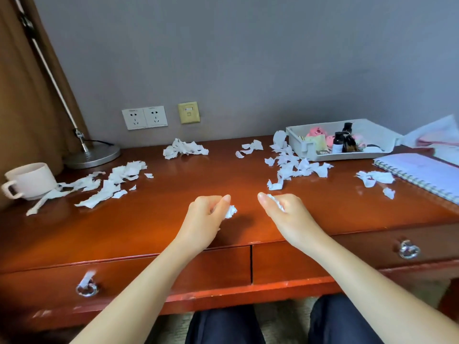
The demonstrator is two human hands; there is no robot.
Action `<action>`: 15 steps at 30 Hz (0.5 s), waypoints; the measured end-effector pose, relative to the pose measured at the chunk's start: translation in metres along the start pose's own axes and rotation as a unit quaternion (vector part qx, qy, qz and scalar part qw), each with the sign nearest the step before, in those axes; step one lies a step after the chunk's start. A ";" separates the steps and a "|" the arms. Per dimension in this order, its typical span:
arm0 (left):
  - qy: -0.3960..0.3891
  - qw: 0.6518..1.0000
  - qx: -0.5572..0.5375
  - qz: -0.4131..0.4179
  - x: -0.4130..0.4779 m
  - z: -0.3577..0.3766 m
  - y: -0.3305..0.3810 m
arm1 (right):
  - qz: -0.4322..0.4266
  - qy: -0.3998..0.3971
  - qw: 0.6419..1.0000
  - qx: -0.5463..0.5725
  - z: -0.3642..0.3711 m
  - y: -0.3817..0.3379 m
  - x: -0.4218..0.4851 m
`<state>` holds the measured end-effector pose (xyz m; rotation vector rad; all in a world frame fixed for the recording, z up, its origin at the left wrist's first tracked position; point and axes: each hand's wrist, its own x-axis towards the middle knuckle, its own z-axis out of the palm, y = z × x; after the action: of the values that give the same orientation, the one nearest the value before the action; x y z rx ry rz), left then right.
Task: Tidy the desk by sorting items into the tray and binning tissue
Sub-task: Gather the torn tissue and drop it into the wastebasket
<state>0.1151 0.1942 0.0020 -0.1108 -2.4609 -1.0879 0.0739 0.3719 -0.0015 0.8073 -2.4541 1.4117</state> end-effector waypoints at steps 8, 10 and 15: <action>-0.104 0.987 -0.071 0.104 -0.002 0.070 0.078 | 0.056 0.100 0.991 0.076 -0.073 0.025 -0.049; -0.137 0.977 -0.090 0.134 -0.007 0.092 0.093 | 0.085 0.121 0.985 0.091 -0.087 0.040 -0.067; -0.221 0.948 -0.161 0.161 -0.016 0.155 0.126 | 0.166 0.182 0.962 0.119 -0.119 0.086 -0.116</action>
<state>0.1041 0.3937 -0.0102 -0.9146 -2.4789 -1.4197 0.1122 0.5485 -0.0515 0.1428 -2.2278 1.8077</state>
